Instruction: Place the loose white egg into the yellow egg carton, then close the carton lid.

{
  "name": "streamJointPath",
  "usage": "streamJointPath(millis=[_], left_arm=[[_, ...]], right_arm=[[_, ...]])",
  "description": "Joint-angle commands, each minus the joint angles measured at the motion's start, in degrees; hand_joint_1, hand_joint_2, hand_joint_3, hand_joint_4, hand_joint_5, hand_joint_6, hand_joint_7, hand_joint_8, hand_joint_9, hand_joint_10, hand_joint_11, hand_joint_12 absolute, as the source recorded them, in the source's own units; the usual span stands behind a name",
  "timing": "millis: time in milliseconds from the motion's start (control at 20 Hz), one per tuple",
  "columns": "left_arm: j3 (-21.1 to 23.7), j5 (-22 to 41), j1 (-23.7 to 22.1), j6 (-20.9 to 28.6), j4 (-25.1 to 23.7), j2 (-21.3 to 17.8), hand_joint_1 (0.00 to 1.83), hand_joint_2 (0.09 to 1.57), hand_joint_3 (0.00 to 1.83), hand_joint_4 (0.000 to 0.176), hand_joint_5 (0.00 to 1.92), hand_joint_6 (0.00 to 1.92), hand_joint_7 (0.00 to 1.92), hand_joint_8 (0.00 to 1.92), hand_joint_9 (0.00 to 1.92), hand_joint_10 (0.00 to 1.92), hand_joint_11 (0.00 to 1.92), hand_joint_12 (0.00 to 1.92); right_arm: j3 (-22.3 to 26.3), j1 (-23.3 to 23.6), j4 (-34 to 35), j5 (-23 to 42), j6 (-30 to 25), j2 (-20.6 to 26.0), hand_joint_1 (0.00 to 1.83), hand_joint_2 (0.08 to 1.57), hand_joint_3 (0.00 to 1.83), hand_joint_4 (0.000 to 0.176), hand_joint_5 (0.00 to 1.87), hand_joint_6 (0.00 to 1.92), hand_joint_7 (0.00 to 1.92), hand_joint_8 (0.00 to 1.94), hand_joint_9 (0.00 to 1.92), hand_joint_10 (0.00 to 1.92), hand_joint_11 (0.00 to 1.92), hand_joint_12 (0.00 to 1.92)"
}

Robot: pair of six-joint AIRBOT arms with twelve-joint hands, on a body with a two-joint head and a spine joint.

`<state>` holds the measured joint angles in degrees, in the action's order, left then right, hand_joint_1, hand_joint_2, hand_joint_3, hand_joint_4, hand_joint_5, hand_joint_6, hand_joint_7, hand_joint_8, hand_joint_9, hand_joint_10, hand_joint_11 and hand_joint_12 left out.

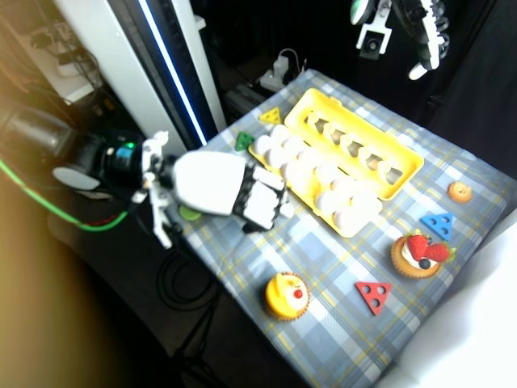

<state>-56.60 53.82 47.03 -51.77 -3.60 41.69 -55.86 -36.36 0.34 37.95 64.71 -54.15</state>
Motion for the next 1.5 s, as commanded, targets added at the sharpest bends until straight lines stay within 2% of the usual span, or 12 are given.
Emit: streamJointPath(millis=[0,150,350,400,450,550,650,900,950,1050,1350,1450], left_arm=[[-0.14,7.27,-0.46,0.49,1.55,0.5,0.5,1.29,0.0,0.0,0.1,0.01,0.13,0.01,0.16,0.02,0.0,1.11],[-0.24,7.22,-0.46,0.49,1.54,0.66,0.51,1.28,0.0,0.0,0.09,0.0,0.13,0.0,0.16,0.02,0.0,1.07],[-0.41,7.1,-0.48,0.49,1.54,0.92,0.53,1.28,0.0,0.001,0.08,0.0,0.12,0.0,0.15,0.01,0.0,1.05],[-0.47,7.07,-0.48,0.49,1.55,0.98,0.51,1.29,0.0,0.006,0.06,0.0,0.09,0.0,0.12,0.0,0.0,0.99],[-0.53,7.07,-0.48,0.49,1.6,1.0,0.51,1.29,0.0,0.006,0.06,0.0,0.09,0.0,0.12,0.0,0.0,1.01],[-0.58,7.07,-0.48,0.49,1.66,1.02,0.53,1.28,0.0,0.011,0.07,0.0,0.09,0.0,0.12,0.0,0.0,1.01],[-0.61,7.1,-0.48,0.49,1.66,1.1,0.52,1.28,0.0,0.014,0.08,0.01,0.09,0.0,0.12,0.0,0.0,1.01],[-0.47,7.7,-0.13,0.5,2.06,1.03,0.51,1.28,0.0,0.002,0.08,0.0,0.09,0.0,0.13,0.01,0.0,1.06],[-0.36,7.9,0.03,0.51,2.18,0.98,0.5,1.28,0.0,0.0,0.08,0.0,0.1,0.0,0.13,0.01,0.0,1.04],[-0.14,8.27,0.25,0.51,2.33,0.91,0.5,1.28,0.0,0.0,0.08,0.0,0.09,0.0,0.12,0.0,0.0,0.98],[0.94,9.45,1.93,0.52,3.68,-0.19,0.35,1.3,0.0,0.01,0.04,0.0,0.09,0.0,0.1,0.0,0.0,0.91],[0.9,9.36,2.66,1.65,3.84,-0.31,0.43,1.31,0.0,0.012,0.04,0.0,0.07,0.0,0.09,0.0,0.0,0.89]], right_arm=[[-0.47,1.21,-0.29,6.72,0.39,-0.11,1.35,1.23,0.0,0.0,0.63,1.28,0.79,1.35,0.82,1.55,0.74,1.75],[-1.72,3.72,-1.74,5.92,0.39,-1.92,1.05,1.32,0.01,0.0,0.6,1.53,0.84,1.72,1.0,1.83,1.06,1.9],[-3.51,6.69,-3.89,4.27,0.39,-4.21,1.27,1.31,0.02,0.0,0.71,1.36,0.57,1.69,0.52,1.86,0.57,1.92],[-3.98,7.45,-4.61,3.38,0.39,-4.58,1.0,1.45,0.02,0.0,0.42,1.86,0.43,1.78,0.3,1.8,0.39,1.92],[-4.52,8.07,-5.0,2.39,0.39,-5.31,0.86,1.51,0.01,0.0,0.35,1.9,0.19,1.14,0.06,1.3,0.08,1.81],[-5.89,8.77,-5.24,0.42,0.39,-7.16,1.15,1.35,0.0,0.0,0.05,0.67,0.19,0.4,0.1,0.77,0.0,1.45],[-6.49,9.05,-5.36,-0.81,0.4,-7.85,1.03,1.4,0.01,0.0,0.0,0.03,0.01,0.02,0.0,0.03,0.0,0.1],[-5.83,9.04,-3.71,-0.67,0.39,-6.94,1.18,1.26,0.04,0.024,0.0,0.0,0.0,0.0,0.0,0.0,0.0,0.45],[-5.13,9.04,-3.62,-0.16,0.39,-6.27,0.95,1.26,0.02,0.059,0.0,0.0,0.0,0.0,0.0,0.0,0.0,0.02],[-2.95,8.87,-3.6,1.83,0.39,-3.53,0.62,1.24,0.01,0.148,0.0,0.0,0.0,0.0,0.0,0.0,0.0,0.0],[2.91,4.25,-2.85,7.95,0.46,4.65,0.41,1.19,0.0,0.145,0.0,0.0,0.0,0.0,0.0,0.0,0.02,0.02],[4.73,2.08,-1.53,9.33,2.24,6.7,0.35,1.26,0.02,0.094,0.0,0.0,0.0,0.0,0.0,0.0,0.03,0.03]])
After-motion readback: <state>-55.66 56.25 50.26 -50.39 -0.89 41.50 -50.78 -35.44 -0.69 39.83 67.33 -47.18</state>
